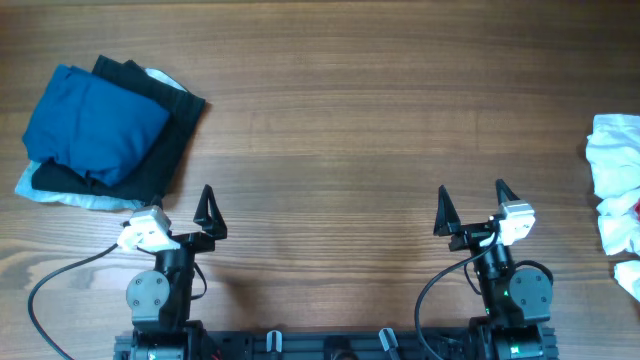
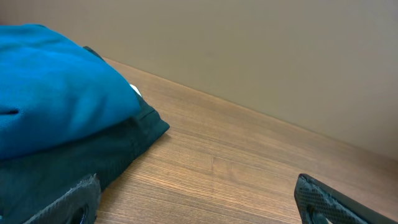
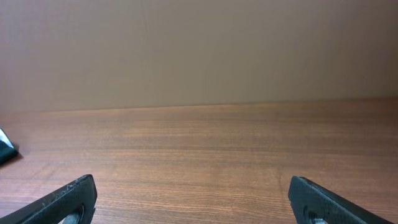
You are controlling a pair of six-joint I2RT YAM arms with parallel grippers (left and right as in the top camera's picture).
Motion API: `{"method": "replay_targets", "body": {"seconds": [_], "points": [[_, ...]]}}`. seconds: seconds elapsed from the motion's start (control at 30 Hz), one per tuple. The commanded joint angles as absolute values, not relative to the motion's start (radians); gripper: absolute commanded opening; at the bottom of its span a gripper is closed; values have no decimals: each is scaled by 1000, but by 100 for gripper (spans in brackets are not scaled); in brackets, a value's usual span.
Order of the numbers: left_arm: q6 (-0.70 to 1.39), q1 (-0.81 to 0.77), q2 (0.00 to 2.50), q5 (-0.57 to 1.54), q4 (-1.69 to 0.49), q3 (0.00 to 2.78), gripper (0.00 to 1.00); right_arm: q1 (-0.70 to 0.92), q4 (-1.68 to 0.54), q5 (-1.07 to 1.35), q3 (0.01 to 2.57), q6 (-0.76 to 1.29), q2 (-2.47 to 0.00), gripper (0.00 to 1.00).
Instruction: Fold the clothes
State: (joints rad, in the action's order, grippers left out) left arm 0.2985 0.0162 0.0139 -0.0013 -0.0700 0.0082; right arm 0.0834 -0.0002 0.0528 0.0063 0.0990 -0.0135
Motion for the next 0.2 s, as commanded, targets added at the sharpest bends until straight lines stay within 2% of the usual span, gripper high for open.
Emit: {"method": "replay_targets", "body": {"seconds": [0.0, 0.17], "points": [[300, 23, 6, 10, -75, 6, 100, 79, 2, 73, 6, 81, -5, 99], [300, 23, 6, 10, -75, 6, 100, 79, 2, 73, 6, 81, -5, 100]]}}
